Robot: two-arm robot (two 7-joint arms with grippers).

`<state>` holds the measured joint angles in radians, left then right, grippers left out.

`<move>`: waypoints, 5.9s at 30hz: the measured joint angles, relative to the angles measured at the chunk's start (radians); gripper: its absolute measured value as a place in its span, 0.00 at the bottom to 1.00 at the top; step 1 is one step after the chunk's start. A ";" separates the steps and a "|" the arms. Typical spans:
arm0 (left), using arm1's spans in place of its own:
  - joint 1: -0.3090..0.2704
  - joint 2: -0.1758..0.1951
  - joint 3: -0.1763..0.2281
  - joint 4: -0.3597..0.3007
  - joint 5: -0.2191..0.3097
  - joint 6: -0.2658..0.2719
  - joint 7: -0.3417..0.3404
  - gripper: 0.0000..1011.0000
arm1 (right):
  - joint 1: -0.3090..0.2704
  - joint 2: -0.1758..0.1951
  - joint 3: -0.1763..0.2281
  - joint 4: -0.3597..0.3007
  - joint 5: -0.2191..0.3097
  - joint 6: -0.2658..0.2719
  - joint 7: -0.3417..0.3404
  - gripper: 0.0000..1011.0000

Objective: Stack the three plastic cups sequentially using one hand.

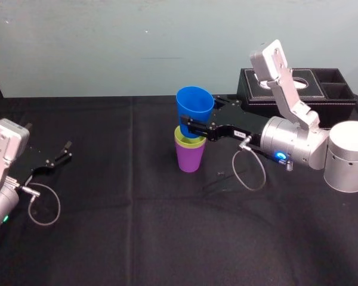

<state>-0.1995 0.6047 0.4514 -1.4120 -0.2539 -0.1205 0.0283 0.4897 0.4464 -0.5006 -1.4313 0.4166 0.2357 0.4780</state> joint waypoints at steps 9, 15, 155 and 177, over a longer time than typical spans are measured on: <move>0.000 0.000 0.000 0.000 0.000 0.000 0.000 1.00 | 0.015 -0.017 -0.003 0.031 -0.008 0.003 -0.002 0.71; 0.000 0.000 0.000 0.000 0.000 0.000 0.000 1.00 | 0.019 -0.024 -0.002 0.045 -0.011 0.003 -0.002 0.71; 0.000 0.000 0.000 0.000 0.000 0.000 0.000 1.00 | -0.206 0.025 0.170 -0.021 -0.079 -0.152 -0.142 0.99; 0.000 0.000 0.000 0.000 0.000 0.000 0.000 1.00 | -0.272 0.030 0.197 0.068 -0.157 -0.221 -0.184 0.99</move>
<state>-0.1996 0.6047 0.4514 -1.4120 -0.2539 -0.1205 0.0283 0.2174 0.4766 -0.3032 -1.3629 0.2596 0.0144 0.2938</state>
